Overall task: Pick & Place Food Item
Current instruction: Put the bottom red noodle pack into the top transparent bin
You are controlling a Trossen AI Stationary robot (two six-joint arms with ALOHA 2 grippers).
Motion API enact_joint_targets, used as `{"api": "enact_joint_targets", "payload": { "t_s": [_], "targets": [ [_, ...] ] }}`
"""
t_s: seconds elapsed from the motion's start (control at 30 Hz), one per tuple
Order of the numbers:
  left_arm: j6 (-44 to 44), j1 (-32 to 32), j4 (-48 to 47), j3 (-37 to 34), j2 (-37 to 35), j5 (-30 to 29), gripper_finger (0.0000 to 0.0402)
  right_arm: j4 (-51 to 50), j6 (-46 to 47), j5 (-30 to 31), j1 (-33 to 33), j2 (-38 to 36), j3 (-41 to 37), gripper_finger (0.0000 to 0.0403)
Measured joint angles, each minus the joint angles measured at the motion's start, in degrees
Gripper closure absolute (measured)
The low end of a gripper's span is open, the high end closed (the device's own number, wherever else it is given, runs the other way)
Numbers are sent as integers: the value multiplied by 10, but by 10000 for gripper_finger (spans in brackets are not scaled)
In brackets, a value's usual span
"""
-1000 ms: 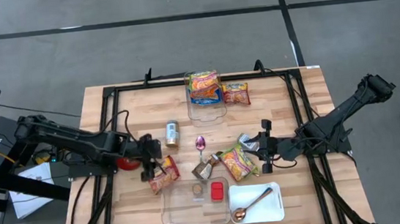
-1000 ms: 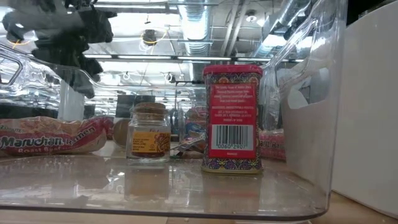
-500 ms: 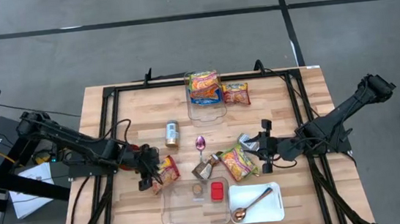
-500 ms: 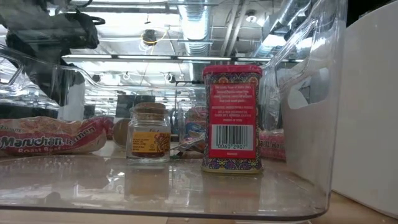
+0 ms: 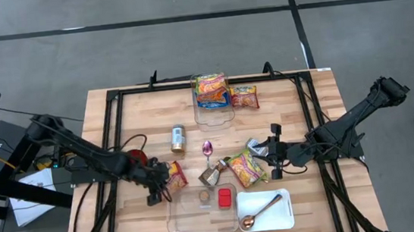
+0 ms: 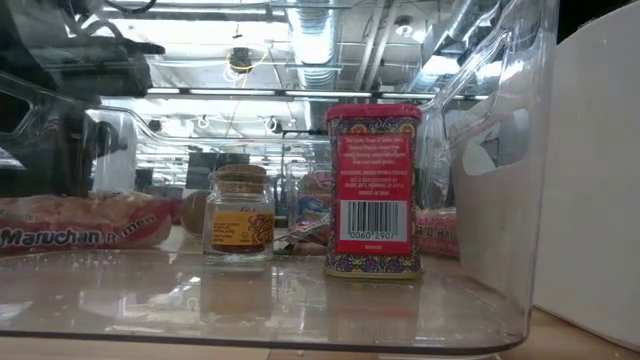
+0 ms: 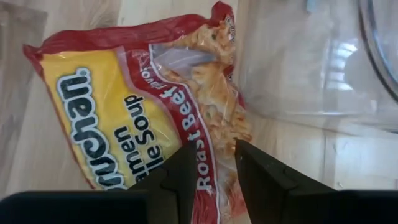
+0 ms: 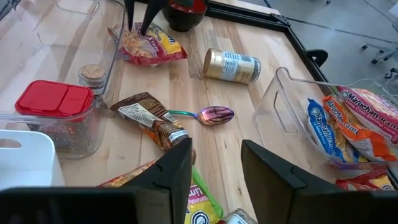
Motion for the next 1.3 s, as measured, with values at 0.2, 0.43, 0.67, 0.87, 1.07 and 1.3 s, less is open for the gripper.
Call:
{"api": "enact_joint_targets", "payload": {
  "t_s": [0.2,0.43,0.67,0.87,1.07,1.3],
  "targets": [
    [0,1,0,0,5,-9,296,0,2,0,0,0,0,272],
    [1,2,-6,-1,2,-22,323,0,1,0,0,0,0,272],
    [1,2,-5,-1,2,-21,394,0,2,-1,0,0,0,272],
    [17,2,-6,-1,-1,-29,400,0,2,-2,0,0,0,272],
    [60,5,-8,22,-4,-67,401,0,2,-2,0,0,0,272],
    [94,15,-41,47,-4,-89,401,0,2,-2,0,0,0,272]
  ]
}}
